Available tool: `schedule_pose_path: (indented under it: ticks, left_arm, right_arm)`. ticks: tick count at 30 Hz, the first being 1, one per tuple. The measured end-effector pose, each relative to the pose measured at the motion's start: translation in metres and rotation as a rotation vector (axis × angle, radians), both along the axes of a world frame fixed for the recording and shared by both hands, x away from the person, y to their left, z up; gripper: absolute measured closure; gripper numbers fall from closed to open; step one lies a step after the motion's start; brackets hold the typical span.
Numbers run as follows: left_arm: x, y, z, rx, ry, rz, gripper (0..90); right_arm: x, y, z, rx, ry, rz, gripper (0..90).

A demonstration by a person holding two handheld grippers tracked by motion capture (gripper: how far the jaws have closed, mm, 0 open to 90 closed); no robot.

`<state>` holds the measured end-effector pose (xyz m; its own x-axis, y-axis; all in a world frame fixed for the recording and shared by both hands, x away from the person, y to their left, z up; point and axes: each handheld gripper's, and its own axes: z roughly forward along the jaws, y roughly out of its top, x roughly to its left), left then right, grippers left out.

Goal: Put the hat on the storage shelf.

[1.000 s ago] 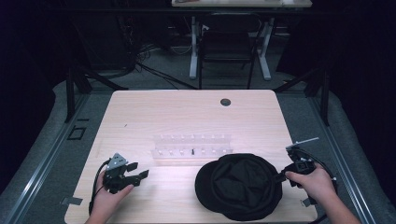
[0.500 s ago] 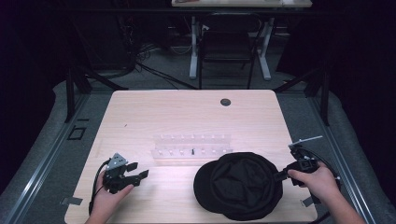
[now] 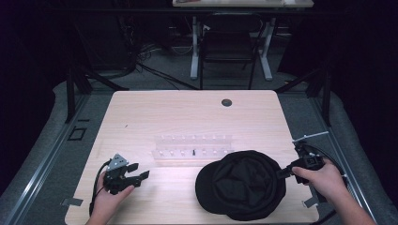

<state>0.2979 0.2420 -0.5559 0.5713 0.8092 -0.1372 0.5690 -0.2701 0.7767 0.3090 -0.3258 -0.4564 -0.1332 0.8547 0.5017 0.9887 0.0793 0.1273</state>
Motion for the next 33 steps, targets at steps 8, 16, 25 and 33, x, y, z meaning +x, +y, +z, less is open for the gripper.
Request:
schedule_pose_path:
  ticks: [8,16,25,33]
  left_arm:
    - [0.0,0.0,0.0,0.002,0.002,-0.001,39.9]
    - [0.0,0.0,0.0,0.0,0.0,-0.002,39.9]
    - [0.0,0.0,0.001,0.002,0.003,-0.002,39.9]
    - [0.0,0.0,0.0,0.0,0.0,-0.001,39.9]
  right_arm:
    - [-0.001,0.008,0.018,-0.069,-0.016,0.009,88.0]
    - [0.001,0.018,0.031,-0.168,-0.009,0.013,88.0]
    - [0.004,0.028,0.044,-0.227,-0.004,0.032,88.0]
    - [0.005,0.034,0.055,-0.257,-0.018,0.027,88.0]
